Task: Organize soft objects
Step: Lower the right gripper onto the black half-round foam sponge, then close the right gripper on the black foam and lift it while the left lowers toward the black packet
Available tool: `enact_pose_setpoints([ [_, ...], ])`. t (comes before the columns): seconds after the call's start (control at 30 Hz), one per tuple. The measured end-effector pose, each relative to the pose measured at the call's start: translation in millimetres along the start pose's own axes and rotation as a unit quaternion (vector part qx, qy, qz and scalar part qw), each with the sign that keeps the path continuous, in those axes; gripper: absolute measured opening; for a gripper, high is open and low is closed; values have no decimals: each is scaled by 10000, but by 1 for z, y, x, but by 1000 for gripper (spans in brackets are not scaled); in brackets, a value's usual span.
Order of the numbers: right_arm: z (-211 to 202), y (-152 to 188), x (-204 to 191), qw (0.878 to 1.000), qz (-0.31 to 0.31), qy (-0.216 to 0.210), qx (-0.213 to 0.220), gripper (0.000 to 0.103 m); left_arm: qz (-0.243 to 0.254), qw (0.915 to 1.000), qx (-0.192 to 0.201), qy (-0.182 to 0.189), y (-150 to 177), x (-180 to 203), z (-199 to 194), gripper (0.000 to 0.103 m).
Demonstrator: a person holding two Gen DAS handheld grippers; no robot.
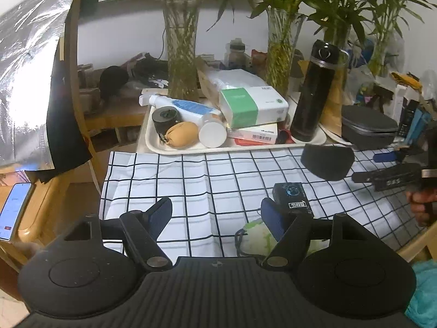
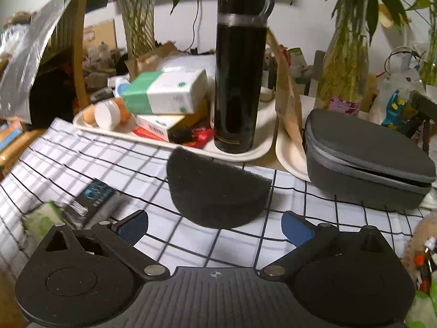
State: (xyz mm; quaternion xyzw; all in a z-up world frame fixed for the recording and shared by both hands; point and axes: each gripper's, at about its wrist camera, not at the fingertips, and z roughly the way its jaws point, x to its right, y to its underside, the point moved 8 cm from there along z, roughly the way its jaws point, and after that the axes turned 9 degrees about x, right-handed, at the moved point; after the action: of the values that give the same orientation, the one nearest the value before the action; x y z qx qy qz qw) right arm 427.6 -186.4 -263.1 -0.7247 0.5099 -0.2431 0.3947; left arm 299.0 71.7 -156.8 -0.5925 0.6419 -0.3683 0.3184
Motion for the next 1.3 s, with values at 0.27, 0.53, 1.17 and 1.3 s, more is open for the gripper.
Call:
enact_pose_setpoints([
  [0.27,32,8,4,9998,-38,178,-39,103,60,10000,69,38,-4,5,1,71],
  [0.53,49,6,-2,9998,-109,179,31,103,78,10000,43,16,-3,6,4,71],
  [1.17,44,-9,20,9982,387,452,72,83,-25,9999,45,-129,-5,-1,8,71],
  [1.3,20,-25,19,9990,196,354,177,83,36,9999,8,-169,-3,-5,8,71],
])
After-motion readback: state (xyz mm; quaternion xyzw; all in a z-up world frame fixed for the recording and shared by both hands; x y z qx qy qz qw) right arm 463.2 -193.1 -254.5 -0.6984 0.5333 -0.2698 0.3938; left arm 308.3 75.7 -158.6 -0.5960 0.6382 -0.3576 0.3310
